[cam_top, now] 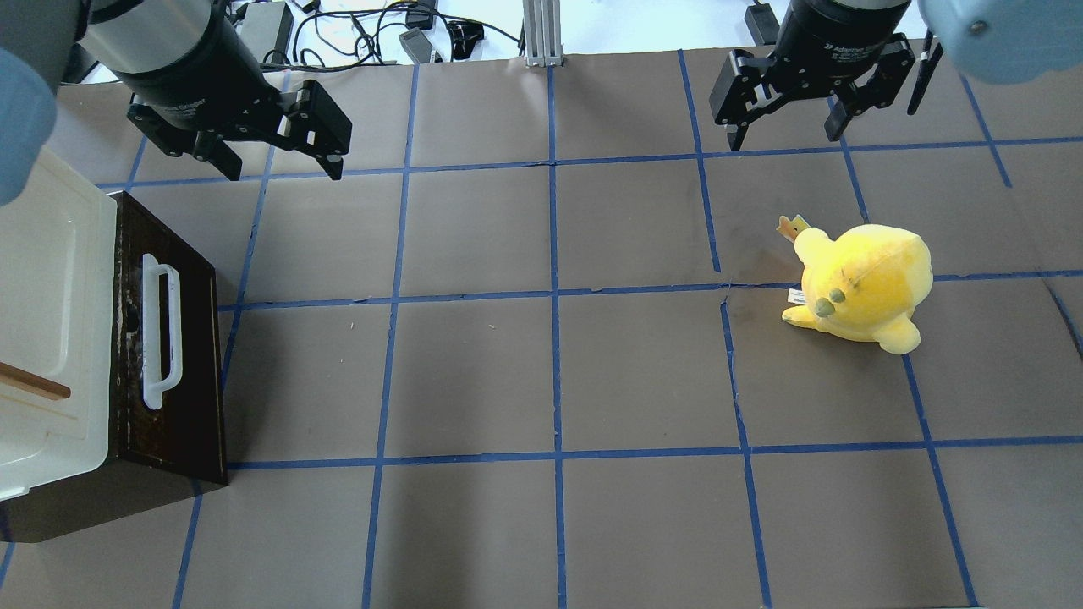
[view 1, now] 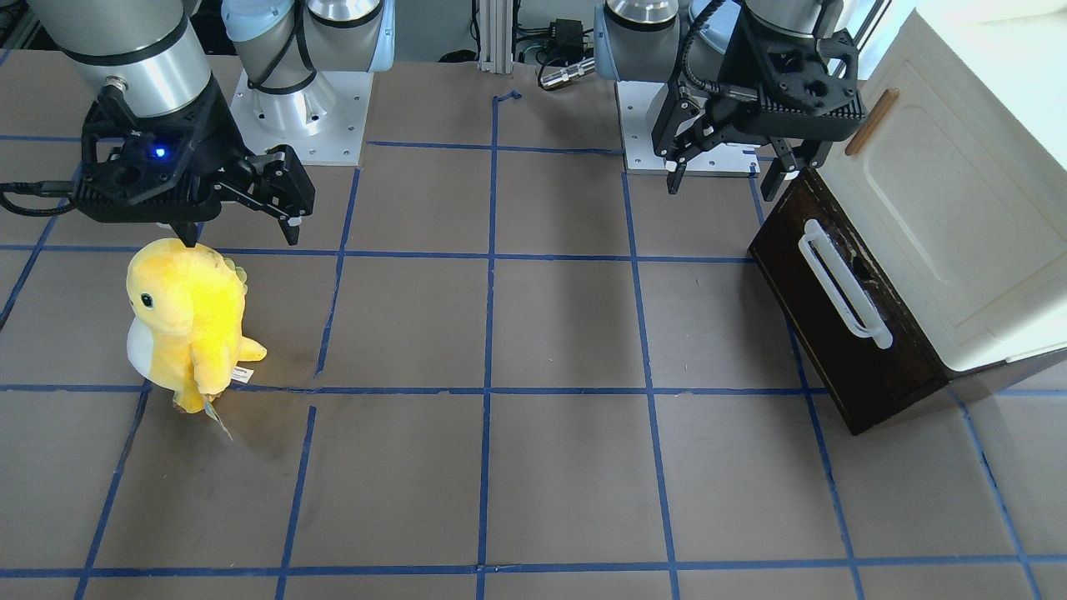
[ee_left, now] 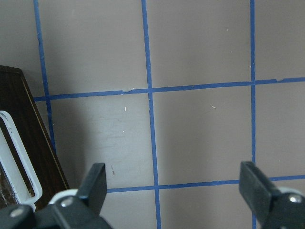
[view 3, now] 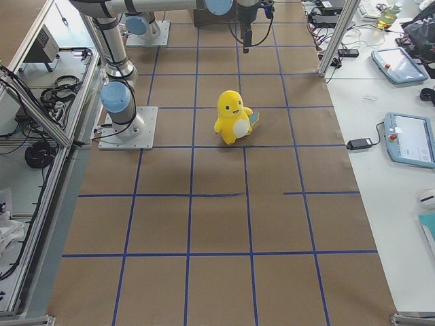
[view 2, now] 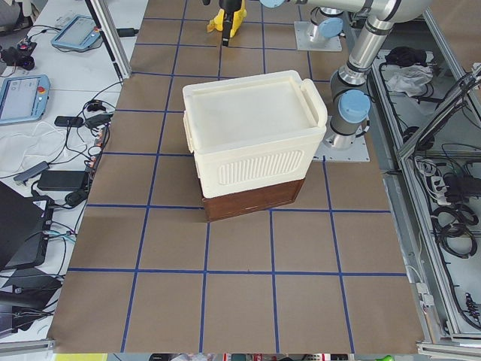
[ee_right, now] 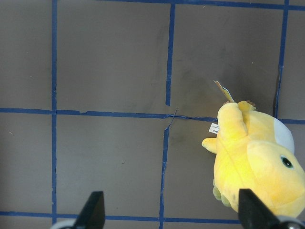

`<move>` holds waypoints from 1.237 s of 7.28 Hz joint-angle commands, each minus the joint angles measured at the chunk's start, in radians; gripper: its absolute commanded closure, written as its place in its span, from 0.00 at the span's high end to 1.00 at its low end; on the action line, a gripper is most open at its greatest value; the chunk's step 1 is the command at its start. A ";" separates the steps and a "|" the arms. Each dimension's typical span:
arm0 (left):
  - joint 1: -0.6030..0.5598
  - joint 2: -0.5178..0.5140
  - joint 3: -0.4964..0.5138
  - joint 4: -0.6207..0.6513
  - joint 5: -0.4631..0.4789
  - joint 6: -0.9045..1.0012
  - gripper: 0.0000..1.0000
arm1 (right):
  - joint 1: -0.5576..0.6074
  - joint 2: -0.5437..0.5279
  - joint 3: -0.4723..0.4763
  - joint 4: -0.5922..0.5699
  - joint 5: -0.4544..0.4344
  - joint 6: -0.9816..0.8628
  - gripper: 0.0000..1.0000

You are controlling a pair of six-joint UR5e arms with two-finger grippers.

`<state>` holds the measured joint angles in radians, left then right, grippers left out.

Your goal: Pull drawer sideways

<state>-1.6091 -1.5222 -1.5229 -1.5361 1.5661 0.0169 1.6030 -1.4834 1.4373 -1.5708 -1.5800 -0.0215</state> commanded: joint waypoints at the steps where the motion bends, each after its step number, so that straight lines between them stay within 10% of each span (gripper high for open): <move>1: 0.000 -0.003 0.000 0.001 0.002 0.000 1.00 | 0.000 0.000 0.000 0.000 0.000 -0.002 1.00; 9: -0.008 0.009 -0.002 -0.027 0.000 -0.097 1.00 | 0.000 0.000 0.000 0.000 0.000 0.000 1.00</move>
<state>-1.6157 -1.5326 -1.5248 -1.5452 1.5633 -0.0569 1.6030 -1.4833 1.4373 -1.5708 -1.5800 -0.0215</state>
